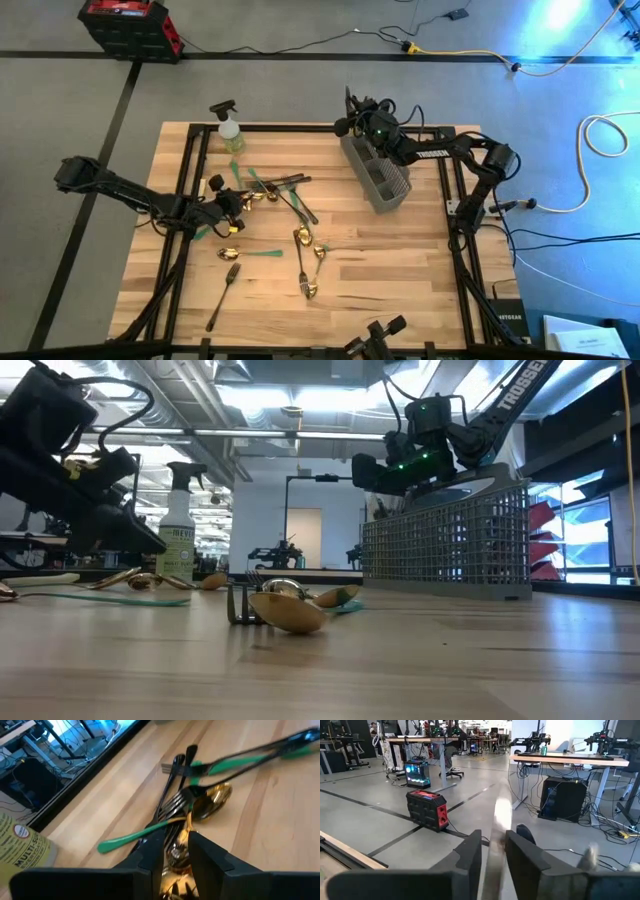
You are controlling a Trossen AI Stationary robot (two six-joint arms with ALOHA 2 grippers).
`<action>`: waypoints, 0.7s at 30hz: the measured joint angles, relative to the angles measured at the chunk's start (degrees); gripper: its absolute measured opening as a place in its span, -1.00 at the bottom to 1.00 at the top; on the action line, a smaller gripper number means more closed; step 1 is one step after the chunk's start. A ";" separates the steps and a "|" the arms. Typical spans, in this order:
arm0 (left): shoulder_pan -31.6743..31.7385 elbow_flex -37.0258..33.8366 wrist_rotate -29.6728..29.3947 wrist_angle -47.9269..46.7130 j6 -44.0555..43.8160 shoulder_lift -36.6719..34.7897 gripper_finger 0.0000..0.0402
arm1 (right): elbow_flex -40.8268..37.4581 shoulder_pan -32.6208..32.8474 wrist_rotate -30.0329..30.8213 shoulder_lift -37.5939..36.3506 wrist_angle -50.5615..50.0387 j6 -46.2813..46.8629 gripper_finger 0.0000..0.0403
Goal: Sort silverware
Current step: Put the yellow table knife into the silverware basket
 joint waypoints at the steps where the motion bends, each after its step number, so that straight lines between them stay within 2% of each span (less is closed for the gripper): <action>1: 0.00 0.00 0.00 -0.39 0.00 0.00 -0.64 | 0.00 0.02 -0.06 0.00 -0.10 0.00 -0.61; 21: 0.00 0.00 0.00 -2.32 0.02 0.00 -0.64 | 0.00 0.42 -0.56 0.00 -1.57 0.04 -0.58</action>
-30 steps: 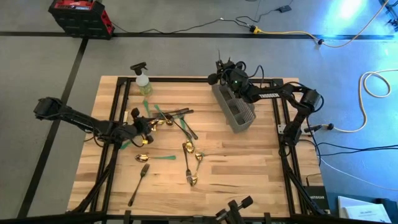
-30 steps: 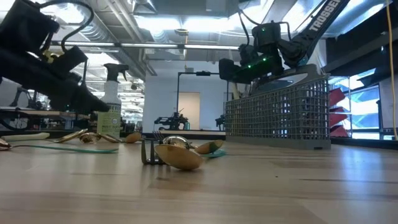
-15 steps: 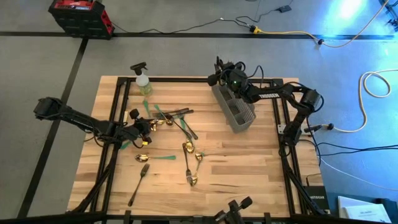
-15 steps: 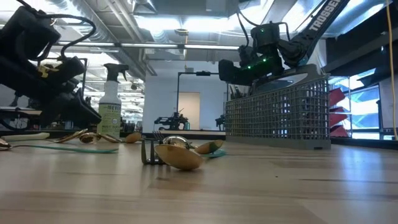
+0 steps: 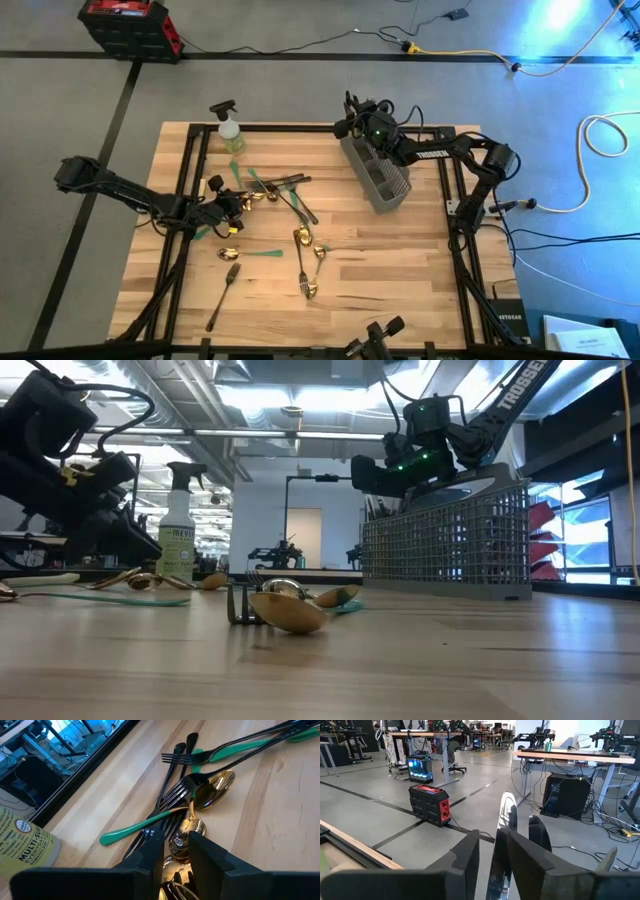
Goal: Sort silverware
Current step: Put the yellow table knife into the silverware basket
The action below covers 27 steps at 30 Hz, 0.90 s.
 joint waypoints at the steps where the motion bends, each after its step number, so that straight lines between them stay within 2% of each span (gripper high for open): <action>1: 0.00 0.00 0.00 0.00 -0.01 0.00 -0.64 | 0.00 0.00 -0.07 0.00 -0.02 -0.01 -0.58; 27: 0.00 0.00 0.00 0.04 0.00 0.00 -0.64 | 0.00 0.00 -1.97 0.00 -0.40 1.84 -0.58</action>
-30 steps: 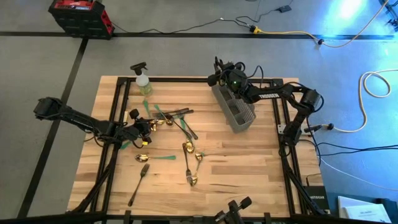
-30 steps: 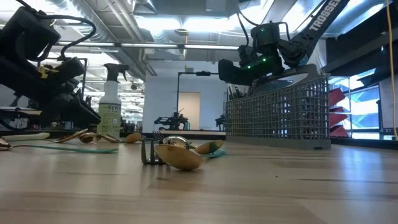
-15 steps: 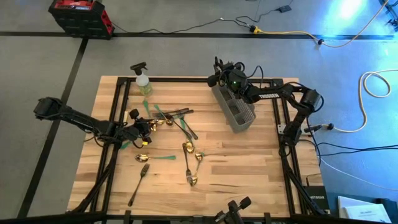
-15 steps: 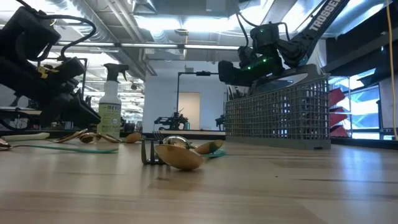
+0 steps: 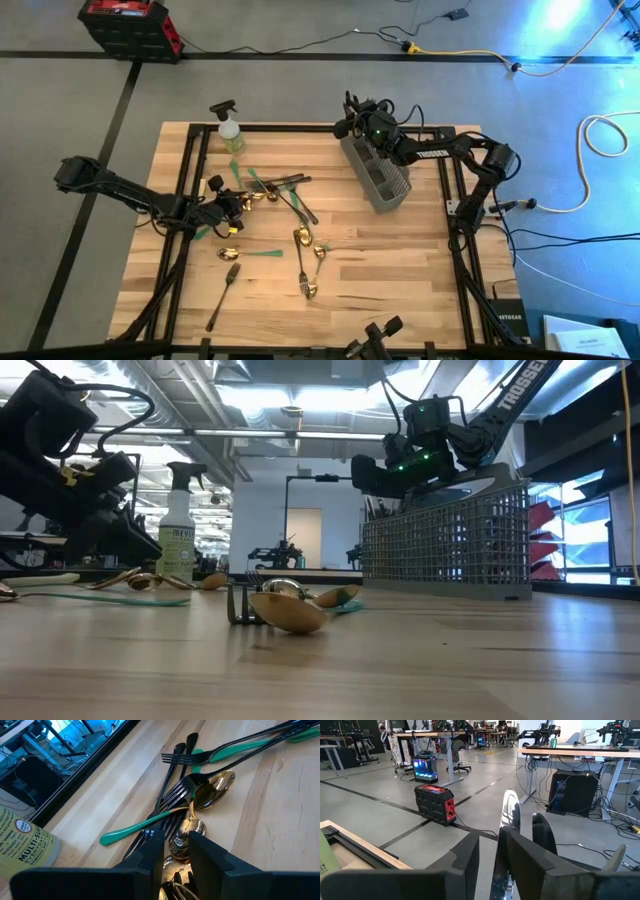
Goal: Sort silverware
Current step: Put the yellow table knife into the silverware basket
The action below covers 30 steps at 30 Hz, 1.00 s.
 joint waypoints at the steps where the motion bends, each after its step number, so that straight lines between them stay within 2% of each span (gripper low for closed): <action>1: 0.00 0.00 0.00 0.00 -0.02 0.00 -0.64 | 0.00 0.00 -0.01 0.00 0.02 0.00 -0.58; 21: -0.02 0.00 0.00 0.00 0.00 0.00 -0.64 | 0.00 0.01 -1.36 0.00 -0.15 -0.14 -0.58; 30: -0.02 0.00 0.00 0.02 0.00 0.00 -0.64 | 0.00 2.61 -0.55 -3.79 3.63 -6.73 -0.58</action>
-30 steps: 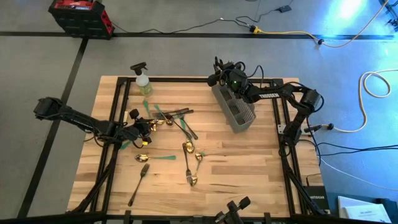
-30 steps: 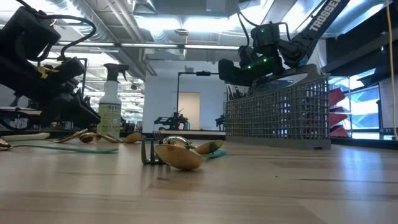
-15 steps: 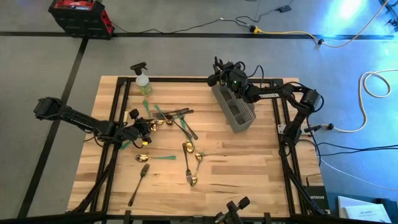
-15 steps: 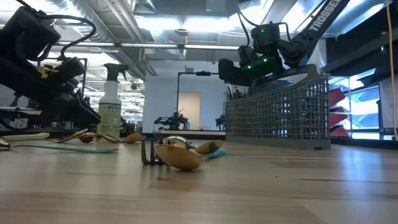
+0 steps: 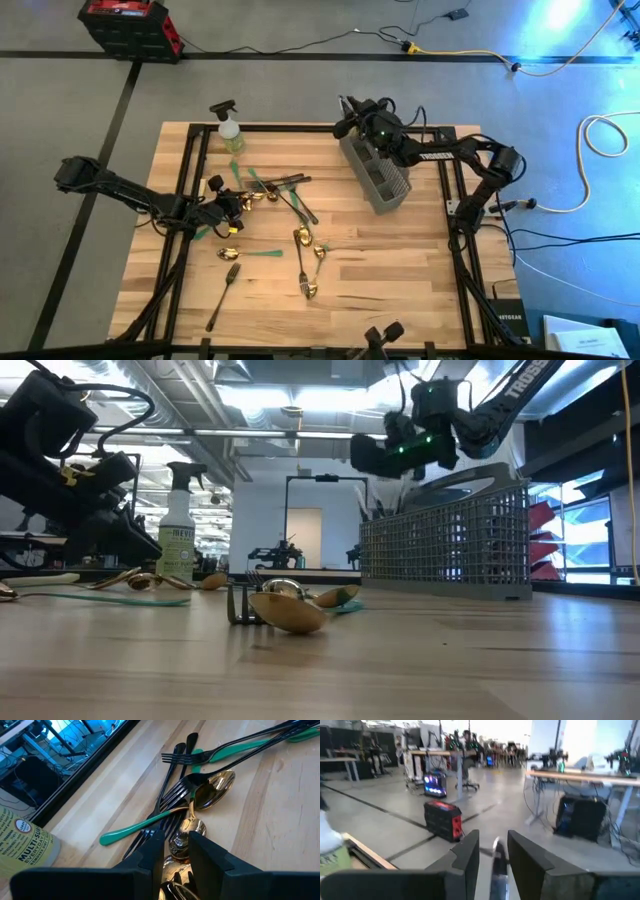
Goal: Sort silverware
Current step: Put the yellow table knife into the silverware basket
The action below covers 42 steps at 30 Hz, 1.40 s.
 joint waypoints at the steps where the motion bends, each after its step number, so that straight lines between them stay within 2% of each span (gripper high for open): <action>1: 0.00 0.00 0.01 0.00 -0.01 -0.02 -0.64 | 0.00 0.62 0.61 -0.48 -0.14 -1.39 -0.58; 11: 0.00 0.00 0.02 0.00 0.00 -0.02 -0.64 | 0.00 8.47 11.48 -4.46 -0.66 -18.09 -0.58; 15: 0.00 0.00 0.00 -0.02 0.00 -0.02 -0.64 | 0.00 11.03 13.60 -5.47 -0.99 -22.12 -0.58; 17: 0.00 0.00 0.00 -0.04 0.00 -0.02 -0.64 | 0.00 12.00 10.65 -6.20 -3.31 -22.25 -0.58; 22: 0.00 0.00 0.01 -0.01 -0.01 -0.02 -0.64 | 0.00 15.95 -3.64 -8.10 -11.41 -19.49 -0.58; 29: 0.00 0.00 0.02 -0.02 -0.02 -0.02 -0.64 | 0.00 22.08 -18.60 -8.18 -23.27 -15.02 -0.58; 34: 0.00 0.00 0.02 -0.02 -0.01 -0.02 -0.64 | 0.00 25.39 -19.94 -8.14 -30.50 -15.02 -0.58; 42: 0.01 0.00 0.00 0.12 -0.02 -0.02 -0.64 | 0.00 29.85 -21.38 -6.15 -32.79 -16.15 -0.58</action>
